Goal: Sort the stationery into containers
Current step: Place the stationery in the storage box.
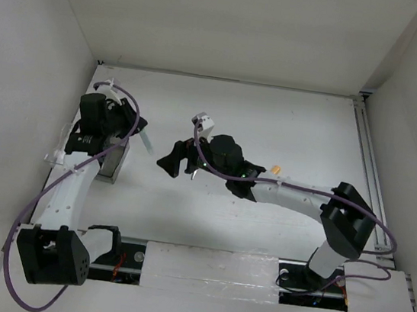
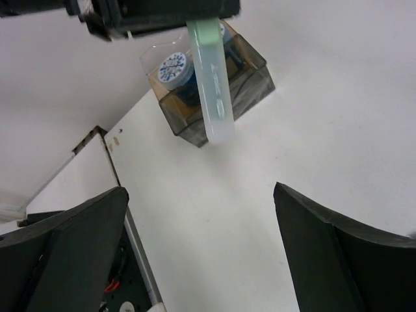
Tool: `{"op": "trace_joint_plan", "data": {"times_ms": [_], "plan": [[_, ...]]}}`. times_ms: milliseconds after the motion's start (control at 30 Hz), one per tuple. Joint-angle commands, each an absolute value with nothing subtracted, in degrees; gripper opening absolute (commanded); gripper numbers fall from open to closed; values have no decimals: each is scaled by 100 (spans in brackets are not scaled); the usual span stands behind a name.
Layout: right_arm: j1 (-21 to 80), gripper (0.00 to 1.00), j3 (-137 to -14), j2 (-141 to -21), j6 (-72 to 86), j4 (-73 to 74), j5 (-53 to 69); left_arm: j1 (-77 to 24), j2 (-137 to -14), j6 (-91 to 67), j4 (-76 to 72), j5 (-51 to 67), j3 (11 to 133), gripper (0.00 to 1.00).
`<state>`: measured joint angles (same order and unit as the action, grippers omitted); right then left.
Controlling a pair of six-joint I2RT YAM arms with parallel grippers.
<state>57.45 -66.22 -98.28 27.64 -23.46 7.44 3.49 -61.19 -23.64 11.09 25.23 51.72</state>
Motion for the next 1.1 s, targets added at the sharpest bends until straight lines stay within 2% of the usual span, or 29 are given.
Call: {"op": "trace_joint_plan", "data": {"times_ms": [0,167,333,533,667,900,1067], "plan": [[5687,100,-6382,-9124,2593,-2226,257,387,-6239,-1917,1213,1302,5615,0],[5687,100,-6012,-8168,2320,-1276,-395,387,-6767,-1320,1591,-68,6485,0],[5687,100,-5529,-7244,2066,-739,-641,387,-7356,-450,1336,217,6793,0],[5634,100,-5274,-6260,2232,289,-906,659,-8312,779,1826,422,7961,0],[5634,100,-4844,-5556,2285,597,-615,721,-8831,1632,2406,-111,8595,0],[5634,100,-4289,-4668,2232,1159,-1019,1097,-9185,2320,2760,-922,8254,0],[5634,100,-3772,-4395,2119,1109,-959,1467,-8833,2618,2443,-1362,7998,0]]}}
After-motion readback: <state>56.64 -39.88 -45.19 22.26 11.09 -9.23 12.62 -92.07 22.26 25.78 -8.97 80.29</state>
